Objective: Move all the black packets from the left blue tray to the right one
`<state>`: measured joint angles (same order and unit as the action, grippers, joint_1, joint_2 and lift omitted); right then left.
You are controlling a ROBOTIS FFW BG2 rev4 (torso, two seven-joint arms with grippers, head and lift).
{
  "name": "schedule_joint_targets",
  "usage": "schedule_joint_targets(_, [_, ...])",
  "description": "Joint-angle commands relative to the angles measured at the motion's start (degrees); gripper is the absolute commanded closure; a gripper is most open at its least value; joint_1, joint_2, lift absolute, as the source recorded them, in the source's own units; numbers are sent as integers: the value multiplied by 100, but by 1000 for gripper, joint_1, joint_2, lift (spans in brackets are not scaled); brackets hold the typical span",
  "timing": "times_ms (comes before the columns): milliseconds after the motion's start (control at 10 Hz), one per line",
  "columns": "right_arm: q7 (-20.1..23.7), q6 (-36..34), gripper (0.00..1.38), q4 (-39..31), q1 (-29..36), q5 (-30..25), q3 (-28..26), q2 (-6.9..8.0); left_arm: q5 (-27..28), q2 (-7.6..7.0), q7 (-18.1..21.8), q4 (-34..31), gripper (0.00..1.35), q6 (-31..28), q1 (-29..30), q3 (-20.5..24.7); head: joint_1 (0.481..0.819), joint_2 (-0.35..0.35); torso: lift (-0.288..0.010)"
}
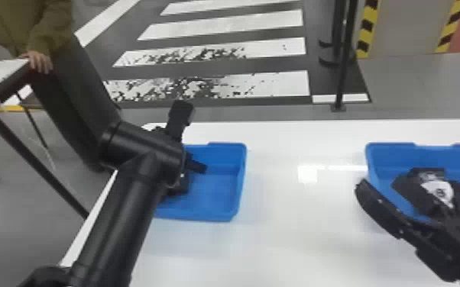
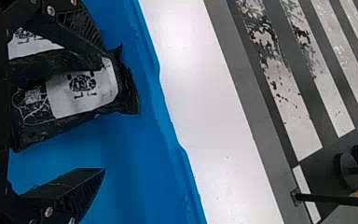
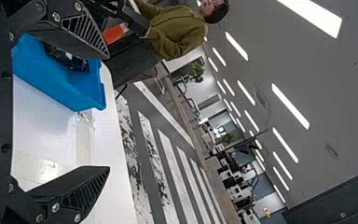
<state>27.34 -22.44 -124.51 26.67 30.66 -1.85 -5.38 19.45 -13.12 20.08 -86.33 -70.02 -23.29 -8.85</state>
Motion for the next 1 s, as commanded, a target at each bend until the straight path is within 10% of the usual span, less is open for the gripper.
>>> schedule_joint_targets(0, [8, -6, 180, 27, 5, 19, 3, 2, 89, -15, 13, 188, 134, -1, -20, -29, 695, 240, -140])
schedule_joint_targets(900, [52, -105, 180, 140, -24, 179, 25, -7, 992, -164, 418, 1271, 134, 716, -512, -760, 695, 256, -140])
